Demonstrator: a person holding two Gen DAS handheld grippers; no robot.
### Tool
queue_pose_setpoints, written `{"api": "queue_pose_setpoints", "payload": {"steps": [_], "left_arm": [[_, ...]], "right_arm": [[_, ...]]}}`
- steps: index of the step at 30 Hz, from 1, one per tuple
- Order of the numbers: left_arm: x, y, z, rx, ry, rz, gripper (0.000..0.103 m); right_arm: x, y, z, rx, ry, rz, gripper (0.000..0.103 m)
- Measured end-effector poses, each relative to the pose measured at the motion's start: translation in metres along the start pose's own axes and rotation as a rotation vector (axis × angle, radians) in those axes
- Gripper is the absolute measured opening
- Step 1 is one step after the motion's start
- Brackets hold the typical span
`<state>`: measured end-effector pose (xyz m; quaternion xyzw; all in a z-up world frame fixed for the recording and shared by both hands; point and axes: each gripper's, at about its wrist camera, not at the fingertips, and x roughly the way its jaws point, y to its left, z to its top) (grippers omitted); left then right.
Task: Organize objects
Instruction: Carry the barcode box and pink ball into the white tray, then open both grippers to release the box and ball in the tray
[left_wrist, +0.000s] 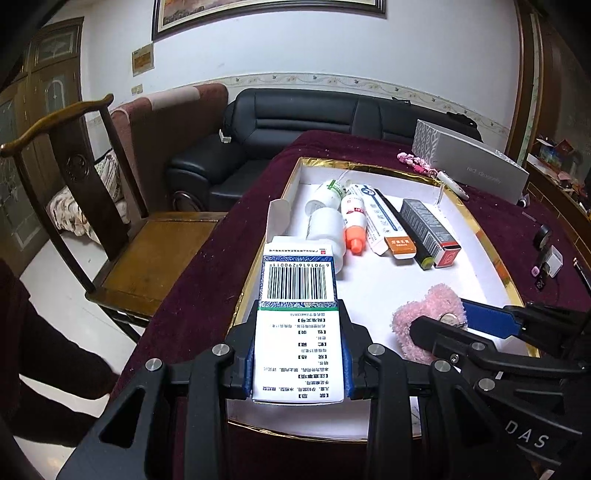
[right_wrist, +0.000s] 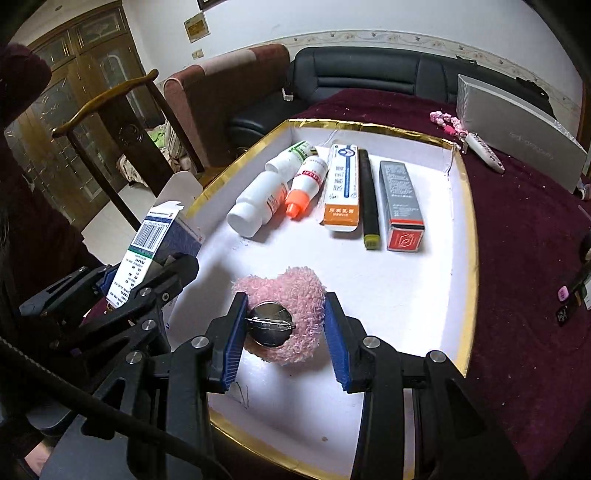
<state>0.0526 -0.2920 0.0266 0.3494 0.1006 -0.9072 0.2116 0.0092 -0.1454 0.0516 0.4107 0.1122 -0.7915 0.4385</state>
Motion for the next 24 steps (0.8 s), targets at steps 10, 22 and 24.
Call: {"api": "queue_pose_setpoints", "payload": {"steps": [10, 22, 24], "left_arm": [[0.007, 0.003, 0.000, -0.008, 0.031, -0.005, 0.029], [0.007, 0.005, 0.001, -0.021, 0.025, -0.030, 0.033], [0.007, 0.005, 0.001, -0.025, 0.019, -0.037, 0.033]], "right_arm": [[0.014, -0.002, -0.004, 0.005, 0.031, -0.008, 0.039], [0.015, -0.010, -0.007, 0.053, 0.040, 0.031, 0.045], [0.013, -0.011, -0.007, 0.065, 0.039, 0.039, 0.045]]}}
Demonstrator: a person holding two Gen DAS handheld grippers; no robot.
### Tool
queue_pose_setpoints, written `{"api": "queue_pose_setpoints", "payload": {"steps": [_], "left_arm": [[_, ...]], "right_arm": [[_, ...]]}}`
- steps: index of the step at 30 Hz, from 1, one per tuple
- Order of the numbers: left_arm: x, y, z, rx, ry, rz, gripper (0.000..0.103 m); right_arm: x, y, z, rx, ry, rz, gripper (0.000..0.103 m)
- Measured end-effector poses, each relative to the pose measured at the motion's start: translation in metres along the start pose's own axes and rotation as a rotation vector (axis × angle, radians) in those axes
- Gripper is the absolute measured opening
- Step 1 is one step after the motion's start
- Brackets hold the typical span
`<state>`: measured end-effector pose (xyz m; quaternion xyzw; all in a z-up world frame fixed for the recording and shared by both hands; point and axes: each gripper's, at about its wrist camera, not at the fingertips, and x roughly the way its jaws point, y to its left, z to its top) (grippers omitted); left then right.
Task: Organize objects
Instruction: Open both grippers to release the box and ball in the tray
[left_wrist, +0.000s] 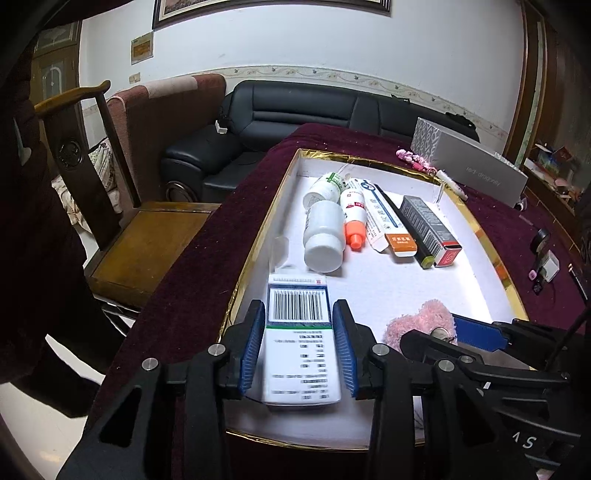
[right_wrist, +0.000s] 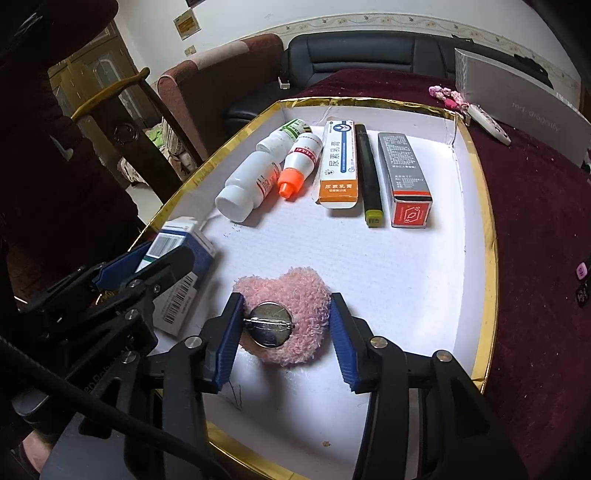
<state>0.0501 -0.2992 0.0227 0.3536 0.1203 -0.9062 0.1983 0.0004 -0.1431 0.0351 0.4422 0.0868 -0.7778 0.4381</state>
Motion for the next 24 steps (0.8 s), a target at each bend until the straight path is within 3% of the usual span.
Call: {"api": "queue_pose_setpoints", "payload": {"steps": [7, 18, 20, 24], "left_arm": [[-0.002, 0.000, 0.001, -0.012, -0.015, -0.020, 0.040], [-0.007, 0.000, 0.001, -0.047, -0.051, -0.038, 0.041], [-0.011, 0.003, 0.001, -0.061, -0.070, -0.034, 0.049], [-0.013, 0.006, 0.002, -0.079, -0.087, -0.049, 0.049]], "right_arm": [[-0.007, -0.003, 0.000, 0.036, -0.017, 0.029, 0.046], [-0.019, -0.016, 0.000, 0.087, -0.042, 0.087, 0.050], [-0.027, -0.019, 0.001, 0.094, -0.061, 0.093, 0.050], [-0.039, -0.030, 0.001, 0.113, -0.085, 0.088, 0.050]]}}
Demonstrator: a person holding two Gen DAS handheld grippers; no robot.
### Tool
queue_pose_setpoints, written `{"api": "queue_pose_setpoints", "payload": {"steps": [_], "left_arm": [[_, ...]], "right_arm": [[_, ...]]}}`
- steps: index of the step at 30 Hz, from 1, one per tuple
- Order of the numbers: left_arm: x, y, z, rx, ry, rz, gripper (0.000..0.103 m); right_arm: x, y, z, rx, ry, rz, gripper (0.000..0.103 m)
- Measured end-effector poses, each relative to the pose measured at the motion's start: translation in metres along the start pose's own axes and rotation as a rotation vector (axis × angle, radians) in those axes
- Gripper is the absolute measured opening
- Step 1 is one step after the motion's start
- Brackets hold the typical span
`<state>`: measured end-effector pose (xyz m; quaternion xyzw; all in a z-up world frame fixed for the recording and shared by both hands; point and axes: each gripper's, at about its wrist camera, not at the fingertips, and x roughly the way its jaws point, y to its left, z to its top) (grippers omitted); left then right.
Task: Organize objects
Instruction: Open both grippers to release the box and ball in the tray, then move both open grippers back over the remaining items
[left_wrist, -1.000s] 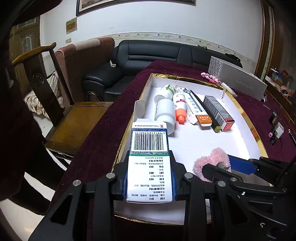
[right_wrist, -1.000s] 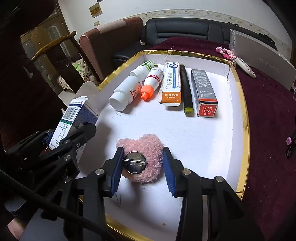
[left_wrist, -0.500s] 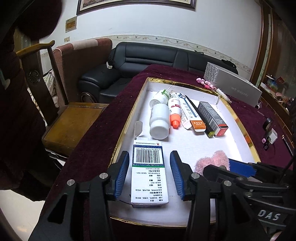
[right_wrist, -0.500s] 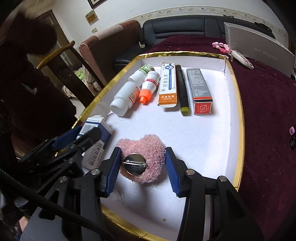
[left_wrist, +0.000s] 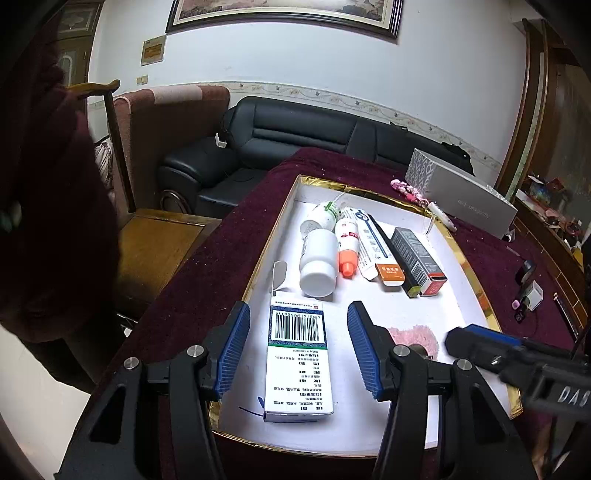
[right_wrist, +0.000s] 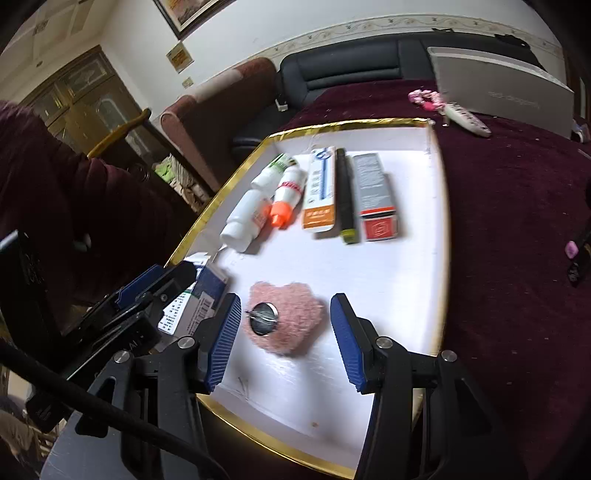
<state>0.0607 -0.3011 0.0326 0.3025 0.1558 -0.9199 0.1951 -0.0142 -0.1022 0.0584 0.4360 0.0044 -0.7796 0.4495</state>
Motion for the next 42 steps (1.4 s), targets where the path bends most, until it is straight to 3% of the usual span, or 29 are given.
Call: {"api": "queue_pose_setpoints", "payload": {"steps": [16, 24, 30, 33, 35, 40, 42], "left_arm": [[-0.023, -0.026, 0.000, 0.115, -0.080, 0.018, 0.049], [-0.041, -0.110, -0.002, 0.320, -0.017, -0.171, 0.049], [-0.016, -0.210, -0.016, 0.507, 0.132, -0.385, 0.048], [0.000, -0.254, -0.024, 0.608, 0.174, -0.419, 0.048], [0.012, -0.279, -0.027, 0.657, 0.207, -0.450, 0.048], [0.036, -0.319, -0.025, 0.735, 0.230, -0.459, 0.048], [0.048, -0.327, -0.022, 0.721, 0.287, -0.495, 0.048]], "right_arm": [[-0.074, -0.093, 0.004, 0.186, -0.115, -0.059, 0.050], [-0.137, -0.177, 0.006, 0.290, -0.225, -0.180, 0.055], [-0.154, -0.248, -0.011, 0.371, -0.271, -0.333, 0.057], [-0.152, -0.284, -0.022, 0.483, -0.229, -0.310, 0.057], [-0.157, -0.293, -0.025, 0.534, -0.251, -0.268, 0.057], [-0.168, -0.296, -0.022, 0.543, -0.276, -0.263, 0.057], [-0.168, -0.297, -0.022, 0.550, -0.281, -0.251, 0.057]]}}
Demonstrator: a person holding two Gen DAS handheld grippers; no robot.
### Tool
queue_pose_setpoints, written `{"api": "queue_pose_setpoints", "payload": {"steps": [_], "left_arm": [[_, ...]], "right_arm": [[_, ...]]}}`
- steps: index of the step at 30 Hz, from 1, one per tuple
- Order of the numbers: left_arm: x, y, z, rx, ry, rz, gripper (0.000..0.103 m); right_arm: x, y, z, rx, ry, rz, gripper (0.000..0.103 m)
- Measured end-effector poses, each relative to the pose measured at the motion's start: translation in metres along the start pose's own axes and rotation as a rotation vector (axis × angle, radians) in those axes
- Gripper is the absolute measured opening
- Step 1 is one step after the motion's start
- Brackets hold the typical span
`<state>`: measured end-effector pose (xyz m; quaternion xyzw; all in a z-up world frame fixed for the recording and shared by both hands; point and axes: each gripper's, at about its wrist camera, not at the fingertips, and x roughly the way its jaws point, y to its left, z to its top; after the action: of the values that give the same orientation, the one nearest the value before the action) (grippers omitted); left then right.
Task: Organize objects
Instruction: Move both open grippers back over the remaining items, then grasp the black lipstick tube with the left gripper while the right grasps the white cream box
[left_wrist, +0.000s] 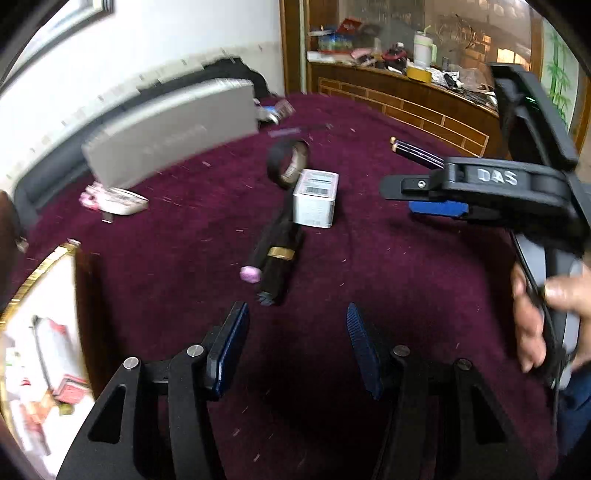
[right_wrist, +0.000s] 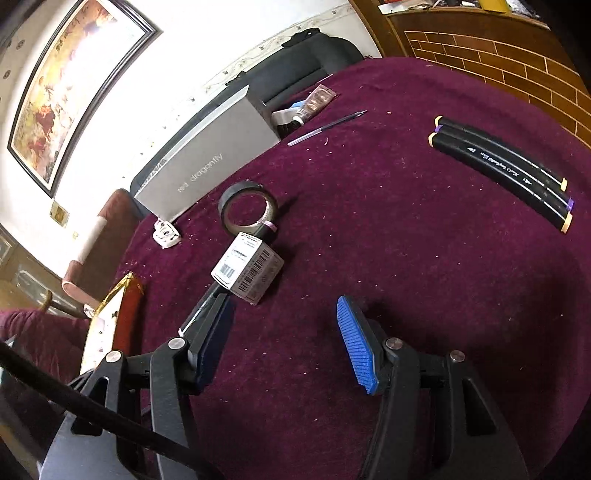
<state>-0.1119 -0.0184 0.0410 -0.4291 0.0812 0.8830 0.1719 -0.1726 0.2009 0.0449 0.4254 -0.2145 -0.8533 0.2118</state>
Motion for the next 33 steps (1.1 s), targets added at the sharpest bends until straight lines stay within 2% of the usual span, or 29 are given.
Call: {"api": "queue_pose_setpoints", "payload": {"steps": [1, 5, 12, 14, 15, 18, 22, 25, 28, 33], "left_arm": [[0.003, 0.000, 0.003, -0.005, 0.006, -0.022, 0.048], [0.015, -0.001, 0.018, -0.010, 0.022, 0.029, 0.048], [0.046, -0.003, 0.037, -0.055, 0.096, 0.042, 0.046], [0.054, -0.005, 0.039, -0.062, 0.138, 0.020, 0.026], [0.058, -0.007, 0.037, -0.068, 0.159, 0.007, 0.025], [0.058, -0.014, 0.034, -0.027, 0.145, 0.036, 0.025], [0.062, -0.004, 0.042, -0.103, 0.130, 0.038, 0.021], [0.063, -0.006, 0.040, -0.112, 0.104, 0.088, 0.014], [0.053, -0.007, 0.023, -0.138, 0.080, 0.089, 0.014], [0.021, -0.002, -0.021, -0.241, 0.032, 0.105, 0.014]], "right_arm": [[0.000, 0.000, 0.001, 0.002, 0.000, 0.004, 0.057], [-0.004, 0.005, 0.000, -0.008, -0.018, 0.028, 0.057], [-0.008, 0.001, 0.002, 0.027, -0.034, 0.047, 0.057], [-0.008, 0.000, 0.002, 0.032, -0.036, 0.049, 0.057], [-0.009, -0.001, 0.003, 0.035, -0.038, 0.048, 0.057], [-0.009, -0.002, 0.004, 0.048, -0.049, 0.053, 0.057], [-0.008, 0.000, 0.003, 0.030, -0.050, 0.037, 0.057], [-0.005, 0.000, 0.004, 0.021, -0.038, 0.023, 0.057], [-0.006, -0.003, 0.004, 0.017, -0.039, 0.009, 0.057], [-0.005, 0.002, 0.003, -0.017, -0.048, -0.013, 0.057]]}}
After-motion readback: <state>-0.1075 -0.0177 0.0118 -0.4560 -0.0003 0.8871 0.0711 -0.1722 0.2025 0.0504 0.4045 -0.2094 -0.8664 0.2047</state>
